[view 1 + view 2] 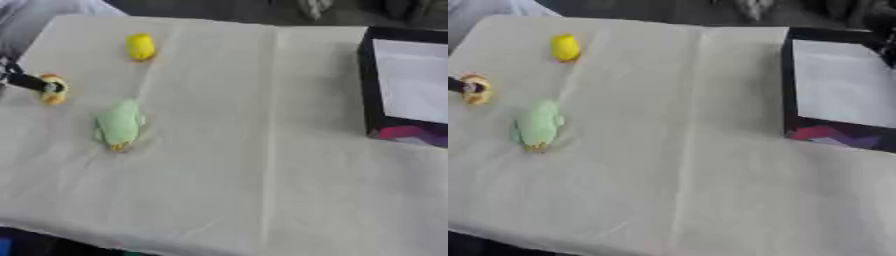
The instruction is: Pick up the objects with one hand, pass them to the other hand, and then place them into the box on the other side of the table.
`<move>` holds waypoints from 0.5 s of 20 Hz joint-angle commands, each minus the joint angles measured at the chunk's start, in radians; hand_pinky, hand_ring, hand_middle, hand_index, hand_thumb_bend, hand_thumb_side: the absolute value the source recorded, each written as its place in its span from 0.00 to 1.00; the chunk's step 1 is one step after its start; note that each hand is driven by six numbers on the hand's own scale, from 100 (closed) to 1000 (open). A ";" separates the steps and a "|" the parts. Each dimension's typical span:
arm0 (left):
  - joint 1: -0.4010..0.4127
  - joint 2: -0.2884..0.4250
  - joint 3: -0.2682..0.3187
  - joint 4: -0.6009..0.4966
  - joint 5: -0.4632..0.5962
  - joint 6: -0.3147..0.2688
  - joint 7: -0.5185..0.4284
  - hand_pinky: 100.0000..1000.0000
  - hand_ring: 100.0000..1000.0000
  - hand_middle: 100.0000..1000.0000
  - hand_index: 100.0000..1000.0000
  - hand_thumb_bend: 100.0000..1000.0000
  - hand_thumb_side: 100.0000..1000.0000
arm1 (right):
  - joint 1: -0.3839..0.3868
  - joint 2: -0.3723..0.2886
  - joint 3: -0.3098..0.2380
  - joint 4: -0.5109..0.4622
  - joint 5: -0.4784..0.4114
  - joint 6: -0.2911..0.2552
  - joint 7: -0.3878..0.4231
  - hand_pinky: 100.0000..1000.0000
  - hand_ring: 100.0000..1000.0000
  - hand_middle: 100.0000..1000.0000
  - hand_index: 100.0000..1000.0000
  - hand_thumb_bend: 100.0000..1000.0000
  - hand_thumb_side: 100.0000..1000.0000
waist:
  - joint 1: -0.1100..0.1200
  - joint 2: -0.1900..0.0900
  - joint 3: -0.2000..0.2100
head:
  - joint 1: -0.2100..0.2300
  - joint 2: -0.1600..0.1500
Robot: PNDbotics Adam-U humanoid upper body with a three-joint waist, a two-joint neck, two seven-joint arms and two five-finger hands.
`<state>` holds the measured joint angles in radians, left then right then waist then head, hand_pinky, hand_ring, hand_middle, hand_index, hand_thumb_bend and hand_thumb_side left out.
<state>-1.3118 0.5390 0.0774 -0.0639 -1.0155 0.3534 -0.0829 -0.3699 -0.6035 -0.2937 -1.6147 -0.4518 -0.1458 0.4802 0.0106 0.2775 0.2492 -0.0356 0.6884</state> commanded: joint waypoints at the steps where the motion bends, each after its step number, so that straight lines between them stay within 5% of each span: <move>1: -0.013 0.034 -0.033 0.039 0.054 0.000 0.042 0.87 0.86 0.74 0.81 0.55 0.44 | -0.009 -0.025 0.000 -0.009 0.007 -0.005 0.009 0.99 1.00 0.84 1.00 0.00 0.47 | 0.001 -0.015 -0.001 | 0.009 -0.007; 4: -0.012 0.031 -0.052 0.061 0.125 0.002 0.102 0.87 0.86 0.75 0.81 0.51 0.46 | -0.008 -0.024 0.003 -0.007 0.012 -0.009 0.016 0.99 1.00 0.84 1.00 0.00 0.47 | -0.002 -0.011 -0.004 | 0.014 -0.011; 10: -0.026 0.030 -0.052 0.064 0.282 -0.014 0.163 0.88 0.86 0.73 0.80 0.46 0.68 | -0.010 -0.024 0.010 -0.002 0.017 -0.019 0.029 0.99 1.00 0.84 1.00 0.00 0.47 | -0.006 -0.005 -0.005 | 0.017 -0.016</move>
<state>-1.3117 0.5386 0.0293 0.0082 -0.7676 0.3454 0.0697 -0.3696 -0.6028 -0.2810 -1.6078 -0.4395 -0.1610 0.5042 0.0034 0.2880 0.2458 -0.0210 0.6829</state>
